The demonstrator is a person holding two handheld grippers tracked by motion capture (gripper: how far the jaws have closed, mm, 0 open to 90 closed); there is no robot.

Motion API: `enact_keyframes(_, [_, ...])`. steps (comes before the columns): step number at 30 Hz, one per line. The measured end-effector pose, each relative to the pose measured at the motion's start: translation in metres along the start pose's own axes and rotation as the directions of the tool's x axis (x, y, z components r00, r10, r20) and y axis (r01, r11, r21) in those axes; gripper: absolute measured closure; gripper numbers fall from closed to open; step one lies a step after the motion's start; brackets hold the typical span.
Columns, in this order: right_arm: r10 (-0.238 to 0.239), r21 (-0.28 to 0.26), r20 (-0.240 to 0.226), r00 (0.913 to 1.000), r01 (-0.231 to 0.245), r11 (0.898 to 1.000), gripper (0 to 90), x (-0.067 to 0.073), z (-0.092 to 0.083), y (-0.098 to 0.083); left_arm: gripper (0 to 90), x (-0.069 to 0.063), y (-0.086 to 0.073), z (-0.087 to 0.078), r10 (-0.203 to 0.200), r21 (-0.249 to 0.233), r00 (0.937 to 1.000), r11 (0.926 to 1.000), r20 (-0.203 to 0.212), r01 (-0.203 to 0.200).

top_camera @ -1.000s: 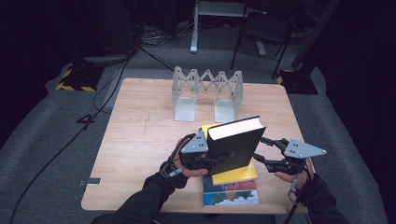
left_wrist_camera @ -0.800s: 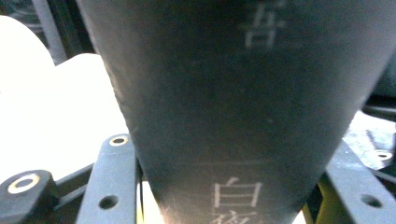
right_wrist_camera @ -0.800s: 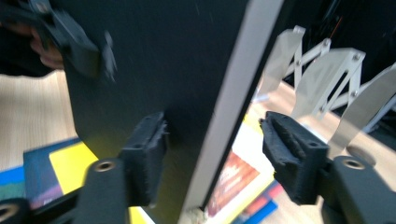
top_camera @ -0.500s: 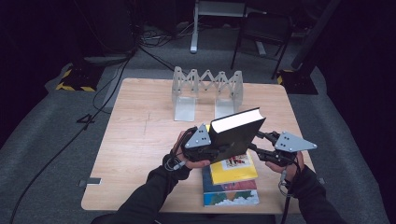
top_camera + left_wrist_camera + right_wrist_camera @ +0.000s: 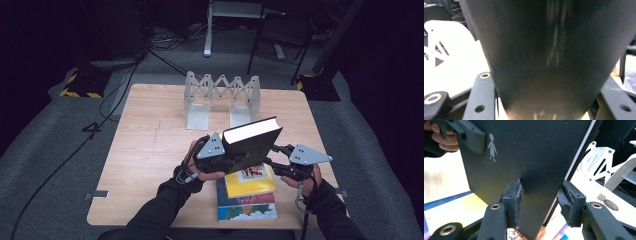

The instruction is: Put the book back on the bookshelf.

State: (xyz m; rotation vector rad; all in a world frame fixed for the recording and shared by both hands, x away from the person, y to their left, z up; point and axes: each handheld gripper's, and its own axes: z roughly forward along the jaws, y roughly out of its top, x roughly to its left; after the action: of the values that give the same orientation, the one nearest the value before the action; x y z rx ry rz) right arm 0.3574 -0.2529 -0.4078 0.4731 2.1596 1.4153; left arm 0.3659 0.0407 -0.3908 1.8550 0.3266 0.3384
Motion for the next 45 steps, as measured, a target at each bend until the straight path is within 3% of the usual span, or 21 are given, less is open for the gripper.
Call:
enact_keyframes(3, [-0.003, 0.007, 0.006, 1.0, 0.003, 1.0, 54.3, 0.001, 0.0, 0.0, 47.2, -0.001, 0.007, -0.003, -0.018, -0.035, 0.9998, 0.9992, -0.005, 0.018])
enact_keyframes(7, [-0.002, 0.01, 0.008, 1.0, 0.002, 1.0, 53.9, 0.002, 0.0, 0.001, 46.3, -0.002, 0.017, -0.002, -0.014, -0.04, 0.9995, 0.9991, -0.028, 0.012])
enact_keyframes(16, [-0.002, 0.012, 0.01, 0.9999, 0.002, 1.0, 53.2, 0.003, -0.001, 0.0, 45.0, -0.001, 0.031, -0.002, -0.037, -0.094, 0.9993, 0.9949, 0.001, 0.037])
enact_keyframes(24, [0.004, 0.015, 0.003, 1.0, -0.004, 1.0, 51.7, 0.003, -0.002, 0.0, 45.9, -0.003, 0.038, 0.0, -0.026, -0.08, 0.9996, 0.9964, 0.015, 0.027])
enact_keyframes(26, [0.004, 0.016, -0.007, 1.0, -0.004, 1.0, 47.9, 0.003, -0.002, 0.0, 46.6, -0.004, 0.037, 0.0, -0.02, -0.079, 0.9997, 0.9967, 0.013, 0.021])
enact_keyframes(32, [-0.021, 0.089, -0.021, 0.9995, 0.023, 0.996, 41.0, 0.006, -0.009, -0.01, 47.6, -0.009, 0.038, -0.001, -0.006, -0.078, 1.0, 0.9969, -0.001, 0.006])
enact_keyframes(36, [0.014, 0.128, -0.004, 0.9999, -0.013, 0.992, 40.0, -0.001, -0.021, -0.021, 50.4, -0.01, 0.038, -0.002, -0.008, -0.084, 0.9998, 0.9964, -0.016, 0.007])
enact_keyframes(39, [0.042, 0.157, 0.036, 0.9985, -0.047, 0.986, 39.8, -0.008, -0.032, -0.032, 50.5, -0.008, 0.038, -0.003, -0.016, -0.088, 0.9997, 0.9961, -0.02, 0.014])
enact_keyframes(45, [0.126, 0.207, 0.117, 0.9852, -0.148, 0.967, 39.0, -0.026, -0.053, -0.059, 51.3, -0.009, 0.04, -0.005, -0.017, -0.088, 0.9988, 0.996, -0.046, 0.013])
